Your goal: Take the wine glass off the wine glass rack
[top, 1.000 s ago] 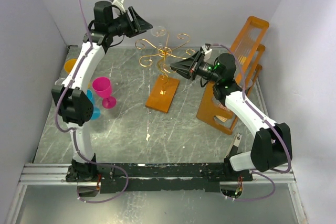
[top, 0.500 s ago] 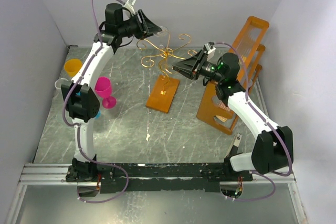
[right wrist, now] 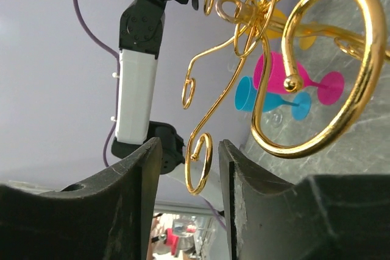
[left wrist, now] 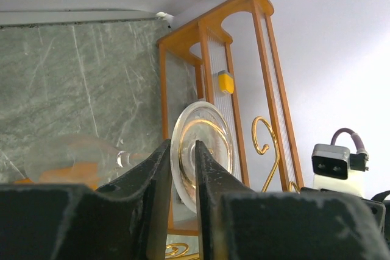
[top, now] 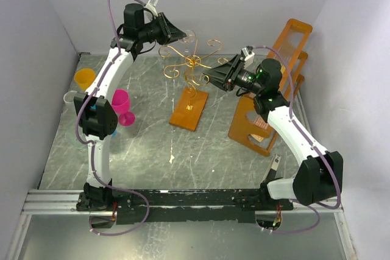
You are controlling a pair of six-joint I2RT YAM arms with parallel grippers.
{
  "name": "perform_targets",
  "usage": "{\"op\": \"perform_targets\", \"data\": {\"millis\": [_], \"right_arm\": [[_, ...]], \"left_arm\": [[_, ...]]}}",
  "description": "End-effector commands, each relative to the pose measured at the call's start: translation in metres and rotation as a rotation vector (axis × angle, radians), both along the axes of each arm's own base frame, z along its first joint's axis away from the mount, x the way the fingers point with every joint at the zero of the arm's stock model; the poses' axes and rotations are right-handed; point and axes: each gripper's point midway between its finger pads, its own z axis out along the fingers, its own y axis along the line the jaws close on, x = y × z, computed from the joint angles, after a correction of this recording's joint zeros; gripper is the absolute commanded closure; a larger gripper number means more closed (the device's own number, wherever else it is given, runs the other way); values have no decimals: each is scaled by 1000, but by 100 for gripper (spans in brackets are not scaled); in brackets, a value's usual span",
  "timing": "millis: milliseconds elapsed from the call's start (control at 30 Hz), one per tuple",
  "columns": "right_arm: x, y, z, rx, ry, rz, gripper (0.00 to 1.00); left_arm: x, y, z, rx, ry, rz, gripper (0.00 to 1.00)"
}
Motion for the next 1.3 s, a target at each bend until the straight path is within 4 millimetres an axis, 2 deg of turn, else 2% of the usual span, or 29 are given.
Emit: {"op": "perform_targets", "data": {"millis": [0, 233, 567, 633, 967, 1167, 1267], "right_arm": [[0, -11, 23, -52, -101, -55, 56], [5, -24, 30, -137, -151, -139, 50], [10, -35, 30, -224, -188, -205, 29], [11, -37, 31, -235, -196, -215, 26], [13, -46, 35, -252, -208, -258, 21], [12, -51, 44, -257, -240, -283, 5], [11, -53, 47, -261, -249, -291, 1]], "left_arm": [[-7, -3, 27, -18, -52, -2, 73], [-8, 0, 32, -10, -54, 17, 80], [-16, -3, 54, -36, -95, 10, 87], [-18, -4, 58, -41, -101, 10, 92], [-29, -13, 73, -127, -79, -37, 93], [-38, -23, 79, -195, -41, -85, 93], [-41, -26, 79, -193, -32, -96, 93]]}}
